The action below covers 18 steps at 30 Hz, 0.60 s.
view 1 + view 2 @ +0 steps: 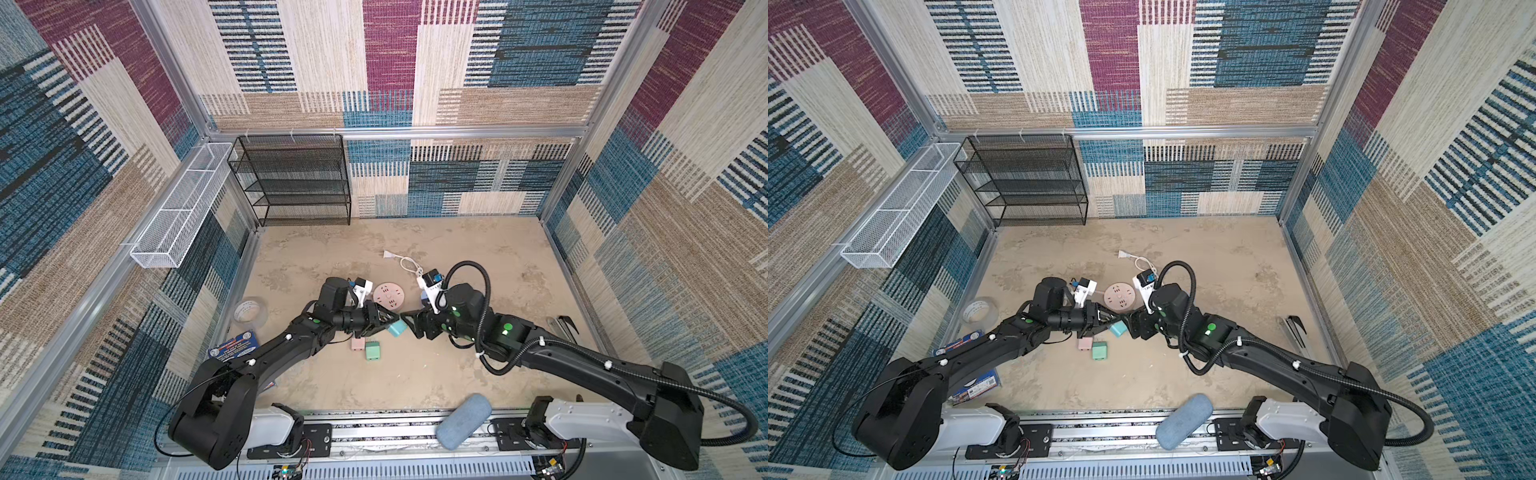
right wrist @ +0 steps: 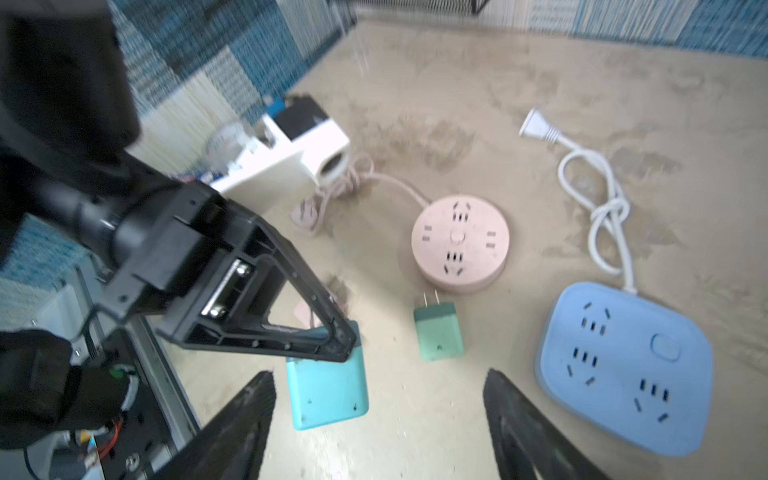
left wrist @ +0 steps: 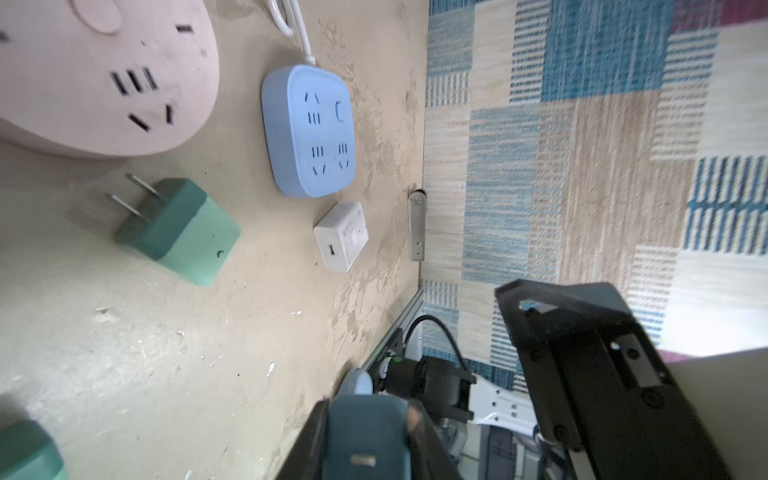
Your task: Insert the plug
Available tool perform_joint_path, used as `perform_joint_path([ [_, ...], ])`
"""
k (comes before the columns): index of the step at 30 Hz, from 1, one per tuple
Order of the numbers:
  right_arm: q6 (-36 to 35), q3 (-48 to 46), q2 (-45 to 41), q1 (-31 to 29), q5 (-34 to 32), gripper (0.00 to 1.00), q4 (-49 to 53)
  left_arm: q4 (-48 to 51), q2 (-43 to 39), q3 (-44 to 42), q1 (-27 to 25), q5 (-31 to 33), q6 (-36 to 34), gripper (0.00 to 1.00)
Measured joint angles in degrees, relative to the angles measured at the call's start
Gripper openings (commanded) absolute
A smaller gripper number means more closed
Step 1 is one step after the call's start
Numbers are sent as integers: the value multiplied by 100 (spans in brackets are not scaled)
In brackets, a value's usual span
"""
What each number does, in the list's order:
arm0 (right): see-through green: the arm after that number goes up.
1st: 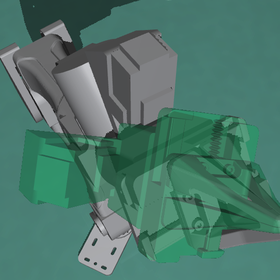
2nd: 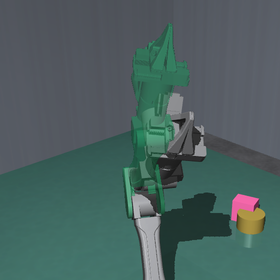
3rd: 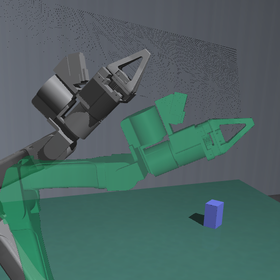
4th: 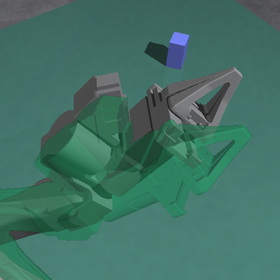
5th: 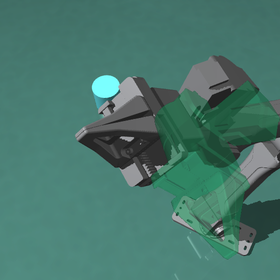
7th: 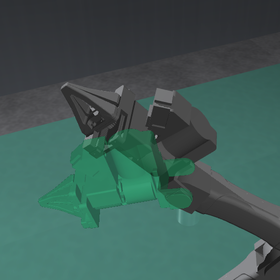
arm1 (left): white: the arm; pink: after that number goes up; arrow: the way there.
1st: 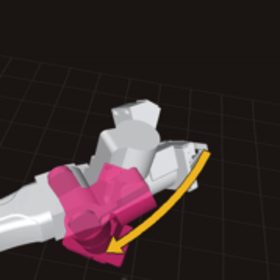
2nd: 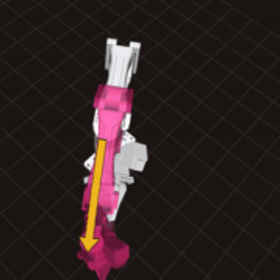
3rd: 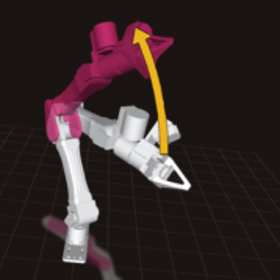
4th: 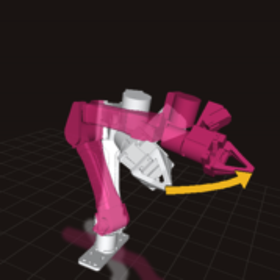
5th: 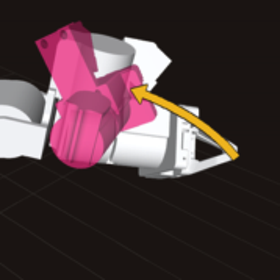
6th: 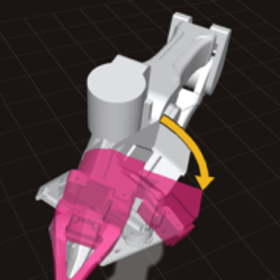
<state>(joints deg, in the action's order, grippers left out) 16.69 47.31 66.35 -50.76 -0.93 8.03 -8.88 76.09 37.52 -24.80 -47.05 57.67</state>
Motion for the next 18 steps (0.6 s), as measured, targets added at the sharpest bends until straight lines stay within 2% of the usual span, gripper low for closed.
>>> perform_joint_path([
  [4,-188,-367,-293,11,138,73,-811,-573,0,-2,219,-136,861,0],
  [13,-949,-754,-540,11,190,72,-2041,-2883,101,-538,238,-175,3727,0],
  [18,-1172,-938,-553,11,87,72,-2404,-3768,149,-739,164,-129,4732,0],
])
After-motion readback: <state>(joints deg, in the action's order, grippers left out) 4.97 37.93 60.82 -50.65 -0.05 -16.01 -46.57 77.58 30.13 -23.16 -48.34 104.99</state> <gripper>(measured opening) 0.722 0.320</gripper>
